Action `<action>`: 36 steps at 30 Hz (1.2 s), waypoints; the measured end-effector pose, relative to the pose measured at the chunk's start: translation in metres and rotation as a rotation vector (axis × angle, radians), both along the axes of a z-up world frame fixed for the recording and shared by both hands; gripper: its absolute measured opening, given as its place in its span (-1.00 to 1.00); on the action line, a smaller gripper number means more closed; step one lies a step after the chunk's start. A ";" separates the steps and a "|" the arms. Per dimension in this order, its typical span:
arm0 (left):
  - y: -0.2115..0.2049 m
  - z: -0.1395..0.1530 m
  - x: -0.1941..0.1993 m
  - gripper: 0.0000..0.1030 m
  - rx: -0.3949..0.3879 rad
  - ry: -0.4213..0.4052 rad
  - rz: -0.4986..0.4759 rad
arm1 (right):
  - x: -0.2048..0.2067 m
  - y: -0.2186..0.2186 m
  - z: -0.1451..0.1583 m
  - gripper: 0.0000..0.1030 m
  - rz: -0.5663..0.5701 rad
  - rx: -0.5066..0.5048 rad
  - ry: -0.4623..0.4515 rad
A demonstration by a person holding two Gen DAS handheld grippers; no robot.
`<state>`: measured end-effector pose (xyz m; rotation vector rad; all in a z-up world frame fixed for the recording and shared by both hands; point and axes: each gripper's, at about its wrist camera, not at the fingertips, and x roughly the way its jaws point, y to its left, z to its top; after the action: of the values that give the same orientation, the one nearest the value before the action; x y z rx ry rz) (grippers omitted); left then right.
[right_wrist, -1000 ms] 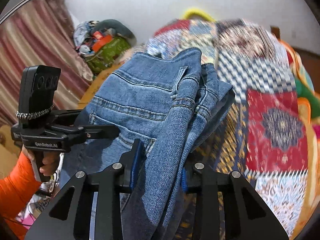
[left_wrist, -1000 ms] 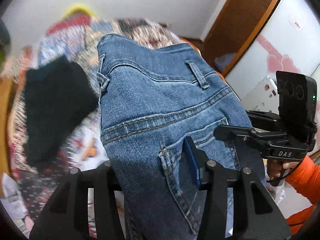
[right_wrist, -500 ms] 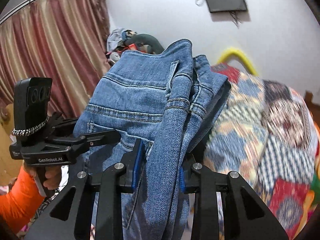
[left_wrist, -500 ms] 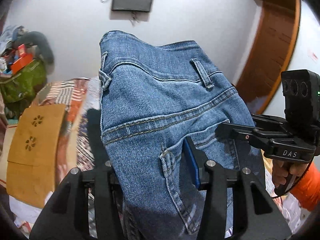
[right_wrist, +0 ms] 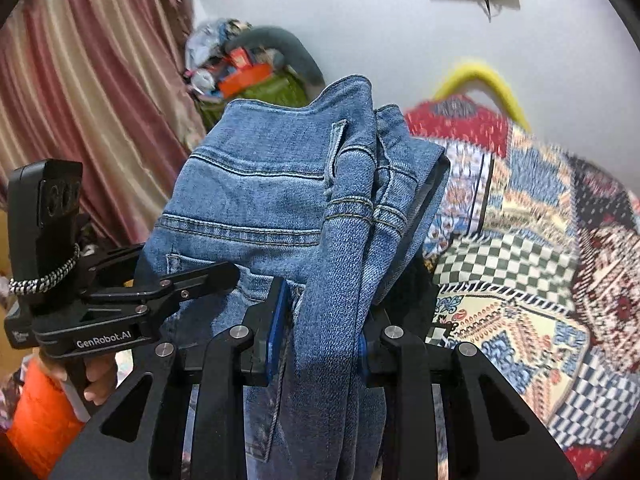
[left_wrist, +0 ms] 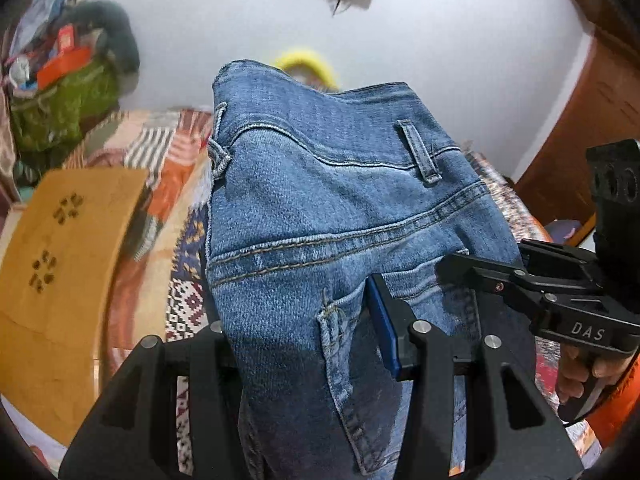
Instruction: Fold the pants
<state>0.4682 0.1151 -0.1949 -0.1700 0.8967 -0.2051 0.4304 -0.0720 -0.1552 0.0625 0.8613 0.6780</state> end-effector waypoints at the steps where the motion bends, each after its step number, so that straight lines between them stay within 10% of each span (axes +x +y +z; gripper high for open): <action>1: 0.001 -0.009 0.004 -0.09 -0.004 0.018 0.004 | 0.010 0.002 -0.012 -0.49 -0.002 -0.012 0.023; 8: 0.007 -0.085 0.037 -0.06 -0.064 0.202 0.046 | 0.042 0.009 -0.072 -0.49 -0.001 -0.124 0.147; 15: 0.006 -0.069 0.016 0.07 -0.005 0.207 0.131 | 0.014 -0.005 -0.058 -0.15 0.020 -0.142 0.092; 18: 0.006 -0.044 0.003 0.07 0.049 0.171 0.162 | -0.006 -0.022 -0.041 0.11 -0.005 -0.120 0.047; 36: -0.055 0.187 -0.223 0.12 0.250 -0.400 0.146 | -0.180 -0.078 0.143 0.11 -0.092 0.075 -0.400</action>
<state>0.2453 0.0601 -0.0075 0.0388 0.5030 0.0119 0.2508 -0.1497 -0.0122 0.0313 0.4460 0.6092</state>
